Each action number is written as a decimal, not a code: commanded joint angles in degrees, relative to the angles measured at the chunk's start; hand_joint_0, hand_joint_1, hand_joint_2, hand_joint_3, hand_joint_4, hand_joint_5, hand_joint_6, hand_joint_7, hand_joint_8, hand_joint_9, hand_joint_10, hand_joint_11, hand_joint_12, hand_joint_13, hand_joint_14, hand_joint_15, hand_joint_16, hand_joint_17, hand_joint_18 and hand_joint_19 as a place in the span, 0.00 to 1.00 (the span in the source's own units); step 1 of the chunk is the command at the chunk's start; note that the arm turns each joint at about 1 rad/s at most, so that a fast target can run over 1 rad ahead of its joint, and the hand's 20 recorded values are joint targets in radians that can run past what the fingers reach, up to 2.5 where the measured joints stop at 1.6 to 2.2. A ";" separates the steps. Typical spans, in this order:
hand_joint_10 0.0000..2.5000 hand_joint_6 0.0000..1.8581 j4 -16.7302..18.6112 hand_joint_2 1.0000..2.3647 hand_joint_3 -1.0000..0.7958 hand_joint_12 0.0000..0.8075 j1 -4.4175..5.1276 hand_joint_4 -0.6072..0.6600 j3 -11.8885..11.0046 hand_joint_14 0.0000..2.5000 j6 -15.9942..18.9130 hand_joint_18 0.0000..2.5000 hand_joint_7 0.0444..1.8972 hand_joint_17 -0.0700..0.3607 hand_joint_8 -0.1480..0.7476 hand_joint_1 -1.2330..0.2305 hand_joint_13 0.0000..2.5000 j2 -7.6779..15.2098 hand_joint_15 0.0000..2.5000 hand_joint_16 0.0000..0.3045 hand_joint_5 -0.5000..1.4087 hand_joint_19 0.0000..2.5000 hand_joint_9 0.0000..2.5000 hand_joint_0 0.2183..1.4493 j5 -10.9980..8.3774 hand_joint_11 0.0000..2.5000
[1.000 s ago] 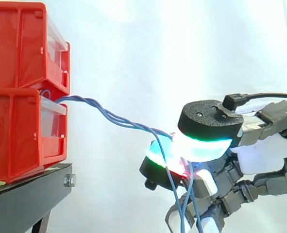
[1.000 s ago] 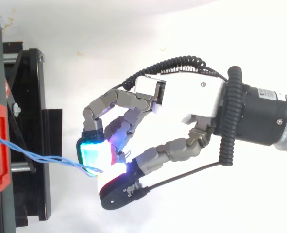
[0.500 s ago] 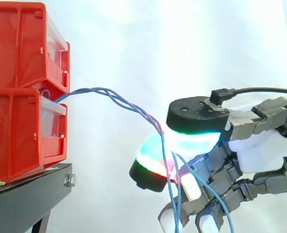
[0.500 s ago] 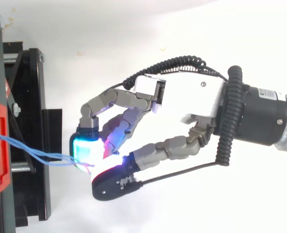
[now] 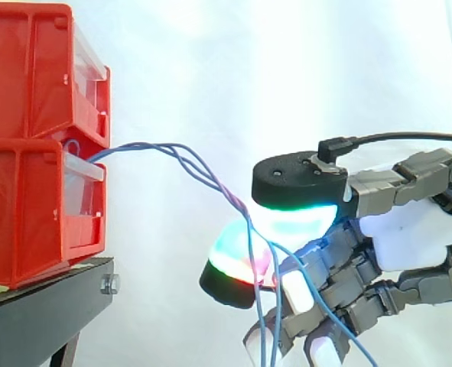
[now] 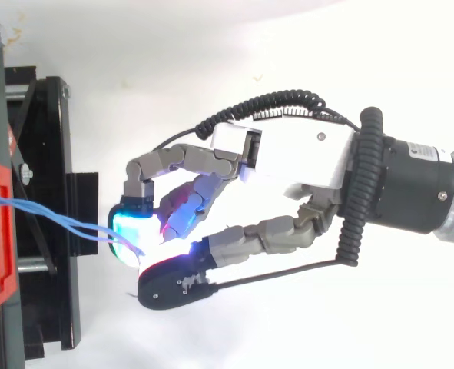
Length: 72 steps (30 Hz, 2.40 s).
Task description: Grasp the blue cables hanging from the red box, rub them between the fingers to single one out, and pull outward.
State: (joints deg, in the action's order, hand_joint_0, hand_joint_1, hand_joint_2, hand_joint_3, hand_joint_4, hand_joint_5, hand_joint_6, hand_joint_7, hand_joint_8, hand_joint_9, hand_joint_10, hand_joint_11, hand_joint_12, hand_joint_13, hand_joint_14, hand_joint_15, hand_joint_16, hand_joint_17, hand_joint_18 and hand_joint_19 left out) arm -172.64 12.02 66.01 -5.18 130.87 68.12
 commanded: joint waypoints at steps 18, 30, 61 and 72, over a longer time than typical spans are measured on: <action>0.01 0.47 -0.77 0.00 0.28 0.24 0.11 0.50 -0.09 0.01 0.96 0.32 0.58 0.34 0.32 0.38 0.34 -0.01 0.18 0.11 0.23 0.24 0.50 0.31 0.00 0.27; 0.01 0.49 -1.39 0.00 0.32 0.26 0.28 0.49 -0.09 0.01 1.49 0.33 0.55 0.34 0.34 0.29 0.35 -0.01 0.20 0.11 0.21 0.24 0.51 0.33 -0.18 0.34; 0.01 0.48 -1.39 0.00 0.43 0.31 0.37 0.44 -0.18 0.01 1.67 0.36 0.55 0.41 0.42 0.32 0.34 -0.01 0.17 0.16 0.20 0.21 0.51 0.31 -0.35 0.29; 0.01 0.34 -1.39 0.01 0.48 0.29 0.37 0.55 -0.18 0.01 1.67 0.33 0.62 0.40 0.39 0.46 0.30 -0.01 0.16 0.15 0.23 0.23 0.46 0.33 -0.35 0.24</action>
State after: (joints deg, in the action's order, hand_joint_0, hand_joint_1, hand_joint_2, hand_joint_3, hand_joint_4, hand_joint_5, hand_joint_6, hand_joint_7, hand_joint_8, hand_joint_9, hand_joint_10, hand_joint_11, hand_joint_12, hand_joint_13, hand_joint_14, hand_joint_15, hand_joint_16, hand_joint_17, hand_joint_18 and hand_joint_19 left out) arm -174.02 12.39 65.83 -3.52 130.87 67.76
